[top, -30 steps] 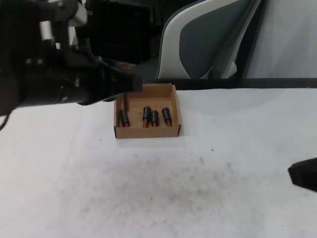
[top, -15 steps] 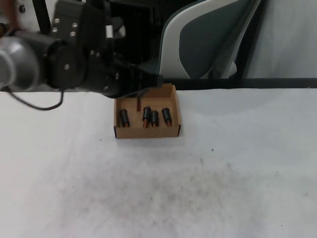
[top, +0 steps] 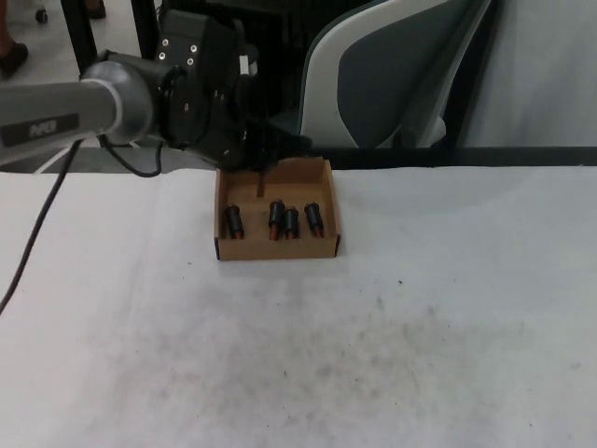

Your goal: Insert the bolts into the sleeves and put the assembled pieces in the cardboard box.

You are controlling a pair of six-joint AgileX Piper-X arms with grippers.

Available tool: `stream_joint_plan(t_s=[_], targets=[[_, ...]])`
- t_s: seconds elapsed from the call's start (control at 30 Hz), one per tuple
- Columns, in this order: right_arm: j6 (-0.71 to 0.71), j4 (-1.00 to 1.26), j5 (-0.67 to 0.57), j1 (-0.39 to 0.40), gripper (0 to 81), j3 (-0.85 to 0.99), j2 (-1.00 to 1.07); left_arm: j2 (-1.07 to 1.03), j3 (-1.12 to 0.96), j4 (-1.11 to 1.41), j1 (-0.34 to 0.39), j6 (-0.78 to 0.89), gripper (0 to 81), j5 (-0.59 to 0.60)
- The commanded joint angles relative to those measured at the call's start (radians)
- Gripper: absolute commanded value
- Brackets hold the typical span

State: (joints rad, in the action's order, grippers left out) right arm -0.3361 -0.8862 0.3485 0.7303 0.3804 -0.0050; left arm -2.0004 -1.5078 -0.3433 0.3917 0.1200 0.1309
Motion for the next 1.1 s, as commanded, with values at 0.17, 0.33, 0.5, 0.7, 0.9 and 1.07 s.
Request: stream_joint_plan(t_s=[0.17, 0.33, 0.5, 0.7, 0.9, 1.07], targets=[[-0.013, 0.008, 0.013, -0.004, 0.2, -0.011, 0.005, -0.102, -0.07, -0.036, -0.034, 0.009, 0.8, -0.016], [-0.013, 0.008, 0.013, -0.004, 0.2, -0.011, 0.005, -0.138, -0.07, -0.019, -0.034, 0.018, 0.8, 0.033], [-0.013, 0.008, 0.013, -0.004, 0.2, -0.011, 0.005, -0.16, -0.071, -0.019, -0.034, 0.038, 0.8, 0.035], [-0.013, 0.008, 0.013, -0.004, 0.2, -0.011, 0.005, -0.16, -0.071, -0.011, -0.034, 0.038, 12.6, 0.134], [-0.013, 0.008, 0.013, -0.004, 0.2, -0.011, 0.005, -0.148, -0.071, -0.018, -0.033, 0.047, 34.1, 0.129], [-0.013, 0.008, 0.013, -0.004, 0.2, -0.011, 0.005, -0.123, -0.071, -0.026, -0.033, 0.056, 33.1, 0.125]])
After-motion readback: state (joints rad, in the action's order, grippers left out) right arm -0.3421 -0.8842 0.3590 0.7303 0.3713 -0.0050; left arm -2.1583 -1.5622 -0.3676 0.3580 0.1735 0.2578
